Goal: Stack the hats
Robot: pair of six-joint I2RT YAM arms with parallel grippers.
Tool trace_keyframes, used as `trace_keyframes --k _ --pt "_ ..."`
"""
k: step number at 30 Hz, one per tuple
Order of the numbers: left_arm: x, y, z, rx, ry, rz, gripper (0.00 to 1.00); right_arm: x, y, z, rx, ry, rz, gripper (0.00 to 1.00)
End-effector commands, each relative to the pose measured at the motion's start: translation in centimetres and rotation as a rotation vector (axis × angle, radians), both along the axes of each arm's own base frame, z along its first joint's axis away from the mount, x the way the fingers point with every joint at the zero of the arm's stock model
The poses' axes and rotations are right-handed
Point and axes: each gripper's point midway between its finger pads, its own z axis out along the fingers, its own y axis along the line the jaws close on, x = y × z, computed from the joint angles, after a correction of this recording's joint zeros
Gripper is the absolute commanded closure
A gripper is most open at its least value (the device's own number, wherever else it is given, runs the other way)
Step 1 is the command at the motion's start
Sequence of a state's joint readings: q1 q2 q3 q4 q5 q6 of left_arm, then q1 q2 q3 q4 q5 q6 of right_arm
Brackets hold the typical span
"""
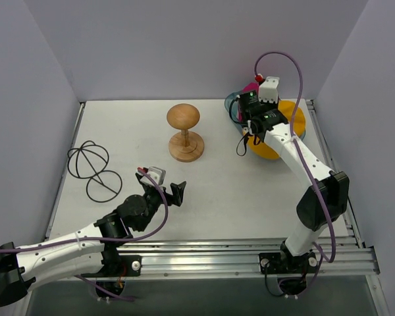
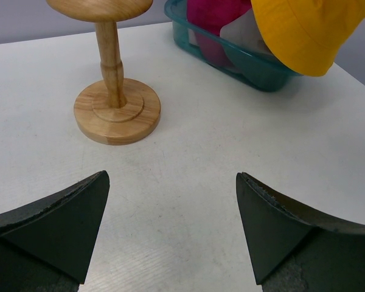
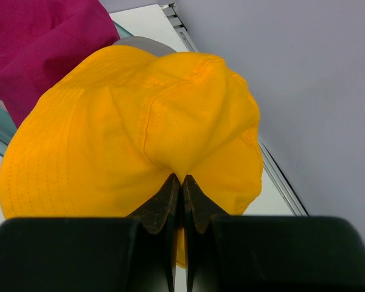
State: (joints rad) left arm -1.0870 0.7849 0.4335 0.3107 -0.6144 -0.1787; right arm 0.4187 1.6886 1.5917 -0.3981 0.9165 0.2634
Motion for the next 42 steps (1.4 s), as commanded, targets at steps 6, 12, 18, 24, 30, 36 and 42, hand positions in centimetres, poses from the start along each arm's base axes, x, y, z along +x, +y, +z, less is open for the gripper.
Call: trace_keyframes --k 6,12,18,24,30,36,42 --pt "0.2 0.0 1.8 -0.053 -0.033 0.014 0.06 -0.8 0.7 3.5 0.010 -0.038 0.097 1.00" --pt "0.1 -0.2 1.8 -0.057 -0.039 0.000 0.06 -2.2 0.3 6.8 0.015 -0.088 0.105 1.00" --pt "0.1 -0.2 1.9 -0.058 -0.041 -0.003 0.06 -3.3 1.2 9.2 0.054 -0.129 0.202 1.00" --pt "0.1 0.0 1.8 -0.057 -0.041 0.000 0.06 -4.4 4.9 11.7 0.164 -0.197 0.496 1.00" --pt "0.0 0.0 2.1 -0.062 -0.042 -0.001 0.06 -6.1 6.3 14.1 0.218 -0.282 0.631 1.00" --pt "-0.7 -0.7 6.0 -0.177 -0.027 -0.050 0.06 -6.8 8.3 14.8 0.288 -0.306 0.705 1.00" --pt "-0.4 3.3 11.6 -0.168 0.133 0.135 0.06 -6.8 12.2 16.3 0.309 -0.313 0.775 1.00"
